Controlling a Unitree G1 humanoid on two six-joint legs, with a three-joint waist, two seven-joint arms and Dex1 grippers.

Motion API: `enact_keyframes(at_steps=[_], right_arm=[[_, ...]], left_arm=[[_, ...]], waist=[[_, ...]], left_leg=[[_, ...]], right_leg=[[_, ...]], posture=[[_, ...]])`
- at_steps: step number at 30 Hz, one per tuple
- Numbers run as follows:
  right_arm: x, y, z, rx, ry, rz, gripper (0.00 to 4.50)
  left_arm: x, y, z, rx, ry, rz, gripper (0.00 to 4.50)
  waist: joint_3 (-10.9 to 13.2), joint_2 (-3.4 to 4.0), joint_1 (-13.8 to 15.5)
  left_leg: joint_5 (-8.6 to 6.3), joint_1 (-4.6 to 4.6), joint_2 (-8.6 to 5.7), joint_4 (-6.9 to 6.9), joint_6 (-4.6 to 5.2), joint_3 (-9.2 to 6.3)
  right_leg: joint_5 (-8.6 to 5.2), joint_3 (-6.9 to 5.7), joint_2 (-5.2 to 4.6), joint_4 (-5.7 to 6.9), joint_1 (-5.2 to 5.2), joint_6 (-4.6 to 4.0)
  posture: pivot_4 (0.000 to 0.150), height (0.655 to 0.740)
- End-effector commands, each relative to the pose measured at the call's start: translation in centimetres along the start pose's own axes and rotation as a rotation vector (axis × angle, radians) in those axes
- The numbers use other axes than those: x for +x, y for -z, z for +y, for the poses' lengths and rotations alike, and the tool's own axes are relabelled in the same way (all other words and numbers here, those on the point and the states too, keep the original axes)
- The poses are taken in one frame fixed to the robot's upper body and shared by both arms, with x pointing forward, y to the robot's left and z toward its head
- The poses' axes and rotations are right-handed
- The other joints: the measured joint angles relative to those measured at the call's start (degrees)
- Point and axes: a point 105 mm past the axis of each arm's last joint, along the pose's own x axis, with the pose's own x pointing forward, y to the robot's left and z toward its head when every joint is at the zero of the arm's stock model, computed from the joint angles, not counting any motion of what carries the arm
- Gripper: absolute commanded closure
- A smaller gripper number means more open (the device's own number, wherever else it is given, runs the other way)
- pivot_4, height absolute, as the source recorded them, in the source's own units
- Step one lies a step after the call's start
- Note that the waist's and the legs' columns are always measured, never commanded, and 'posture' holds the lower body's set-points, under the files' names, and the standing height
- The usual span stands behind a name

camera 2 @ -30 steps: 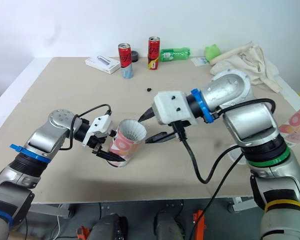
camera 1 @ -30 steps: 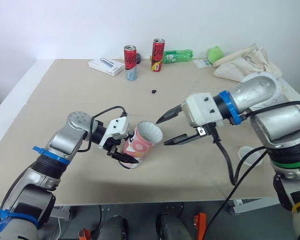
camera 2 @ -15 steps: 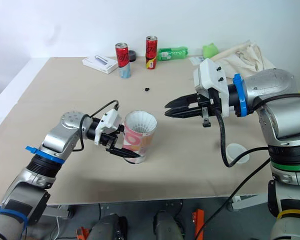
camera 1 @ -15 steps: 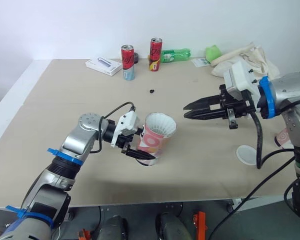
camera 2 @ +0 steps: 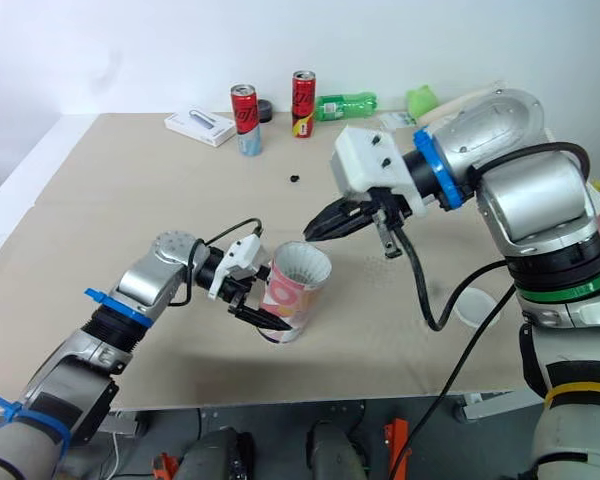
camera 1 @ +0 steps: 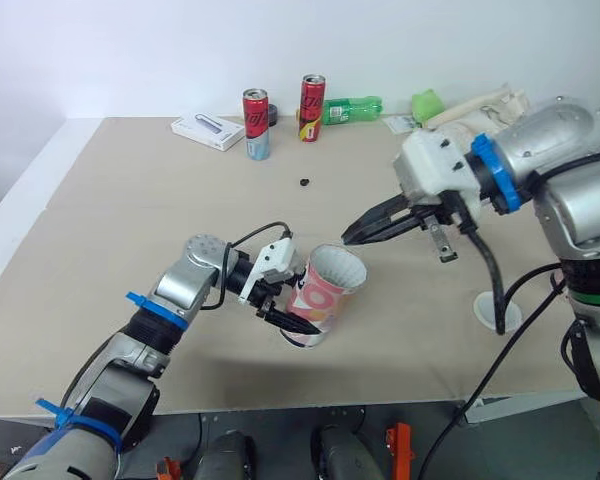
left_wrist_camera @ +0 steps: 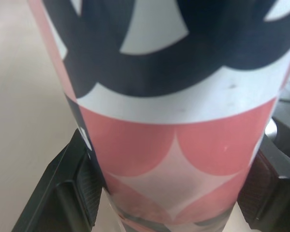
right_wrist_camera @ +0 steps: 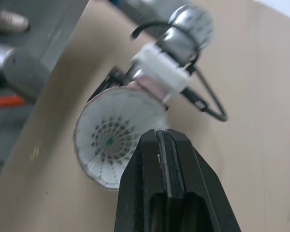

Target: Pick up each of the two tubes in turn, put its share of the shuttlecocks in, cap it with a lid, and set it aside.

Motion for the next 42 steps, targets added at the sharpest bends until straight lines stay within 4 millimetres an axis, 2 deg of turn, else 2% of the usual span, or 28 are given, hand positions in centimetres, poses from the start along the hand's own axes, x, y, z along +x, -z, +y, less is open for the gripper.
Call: enact_keyframes(at_steps=[1, 15, 24, 27, 32, 38, 42], right_arm=[[0.6, -0.2, 0.9, -0.084, -0.086, 0.049, 4.47], [6.3, 0.6, 2.2, -0.159, -0.306, 0.083, 4.47], [8.4, 0.9, 3.0, -0.127, -0.348, 0.048, 4.47], [7.2, 0.4, 2.0, -0.108, -0.303, 0.033, 4.47], [3.7, -1.8, -0.3, -0.049, -0.202, -0.047, 4.47], [-0.4, -2.8, -0.7, 0.003, -0.124, -0.082, 4.47], [-3.6, -2.4, -0.9, 0.044, -0.023, -0.058, 4.47]], left_arm=[[-0.4, -0.3, 0.2, -0.004, 0.008, 0.016, 1.28], [0.0, -0.4, 0.3, -0.002, 0.026, 0.018, 1.28], [-0.2, -0.3, 0.2, -0.006, 0.016, 0.013, 1.28], [-0.1, -0.3, 0.3, 0.001, 0.01, 0.01, 1.28], [0.0, -1.2, 0.7, 0.074, -0.026, -0.063, 1.28], [0.4, -1.2, 0.8, 0.119, -0.053, -0.132, 1.28], [0.8, -0.7, 1.4, 0.155, -0.104, -0.163, 1.28]], waist=[[0.0, 0.0, 0.0], [0.0, 0.0, 0.0], [0.0, -0.06, -0.1], [0.0, -0.06, -0.1], [0.0, -0.04, 0.0], [0.0, -0.04, 0.2], [0.0, -0.04, 0.2]], left_leg=[[0.0, 0.0, 0.0, 0.0, 0.0, 0.0], [0.0, 0.0, 0.02, 0.01, 0.0, 0.0], [0.01, 0.06, 0.07, 0.03, -0.01, -0.03], [0.01, 0.2, 0.1, 0.03, -0.01, -0.04], [0.03, 0.17, 0.09, 0.03, -0.04, -0.01], [-0.04, -0.08, 0.06, 0.03, -0.03, -0.05], [-0.07, -0.13, 0.01, 0.03, -0.01, -0.01]], right_leg=[[0.0, 0.0, 0.0, 0.0, -0.01, 0.0], [0.0, -0.01, 0.02, 0.03, -0.02, -0.03], [0.01, -0.04, 0.07, 0.09, 0.01, -0.07], [-0.02, -0.06, 0.09, 0.13, 0.11, -0.14], [-0.01, -0.07, 0.04, 0.17, 0.06, -0.18], [-0.02, -0.11, -0.03, 0.03, -0.06, -0.14], [-0.03, -0.11, -0.1, 0.01, -0.11, -0.13]], posture=[[0.15, 0.7324], [0.15, 0.7324], [0.15, 0.7324], [0.15, 0.7324], [0.15, 0.7324], [0.15, 0.7324], [0.15, 0.7324]])
